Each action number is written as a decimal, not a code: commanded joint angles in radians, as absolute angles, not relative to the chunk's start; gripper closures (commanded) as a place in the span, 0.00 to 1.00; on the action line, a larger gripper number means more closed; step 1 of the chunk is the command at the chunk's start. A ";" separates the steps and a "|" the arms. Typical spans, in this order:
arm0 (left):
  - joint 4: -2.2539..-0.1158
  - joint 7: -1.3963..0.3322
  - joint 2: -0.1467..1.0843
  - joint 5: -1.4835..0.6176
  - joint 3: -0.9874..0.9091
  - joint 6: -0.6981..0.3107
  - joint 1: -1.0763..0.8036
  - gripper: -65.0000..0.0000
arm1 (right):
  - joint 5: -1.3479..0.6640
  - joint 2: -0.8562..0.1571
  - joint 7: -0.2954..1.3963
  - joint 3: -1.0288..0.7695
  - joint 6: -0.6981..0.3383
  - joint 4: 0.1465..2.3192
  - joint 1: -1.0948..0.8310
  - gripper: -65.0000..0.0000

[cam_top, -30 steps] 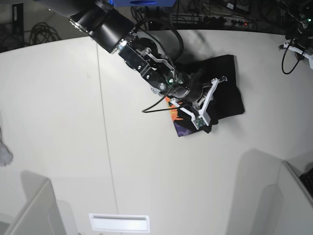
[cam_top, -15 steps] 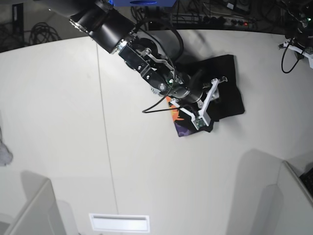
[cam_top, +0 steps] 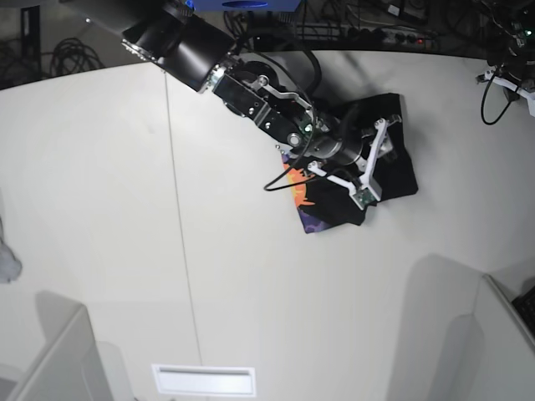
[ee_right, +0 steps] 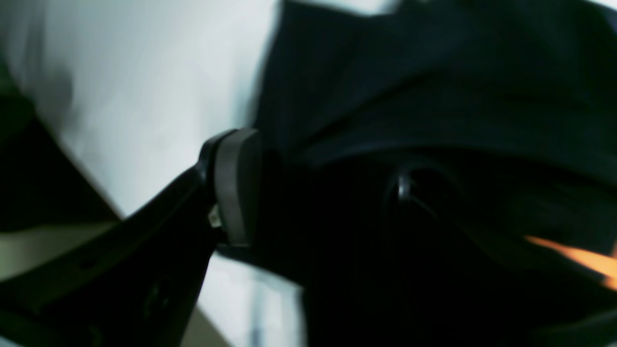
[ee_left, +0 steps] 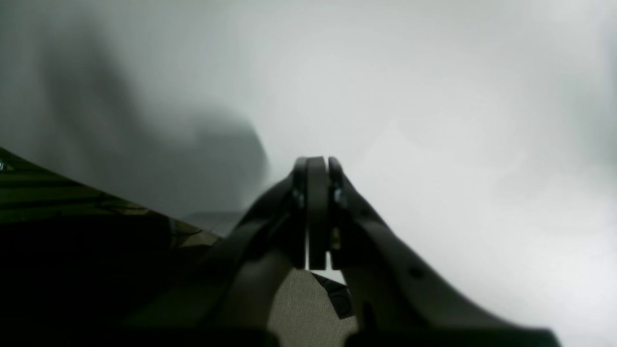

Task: Fold the T-shirt properly
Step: 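Press and smooth the folded layers with the right gripper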

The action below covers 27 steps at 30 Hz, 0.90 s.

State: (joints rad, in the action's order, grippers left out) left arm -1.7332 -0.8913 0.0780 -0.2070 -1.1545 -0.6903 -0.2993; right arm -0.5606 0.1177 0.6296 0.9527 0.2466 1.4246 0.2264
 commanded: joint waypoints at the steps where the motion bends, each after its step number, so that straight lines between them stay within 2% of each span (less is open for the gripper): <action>1: -1.748 -0.881 0.096 -0.214 -1.161 -0.698 -0.303 1.00 | -0.567 0.134 0.608 0.963 0.239 1.442 0.248 0.50; 15: -1.748 -0.881 0.096 -0.213 -1.161 -0.698 -0.305 1.00 | -0.568 0.142 0.608 0.980 0.232 1.442 0.260 0.49; 20: -1.748 -0.881 0.096 -0.213 -1.161 -0.698 -0.305 1.00 | -0.570 0.142 0.608 1.069 0.232 1.435 0.289 0.49; 27: -1.748 -0.883 0.096 -0.213 -1.162 -0.698 -0.305 1.00 | -0.570 0.148 0.608 1.090 0.231 1.434 0.294 0.49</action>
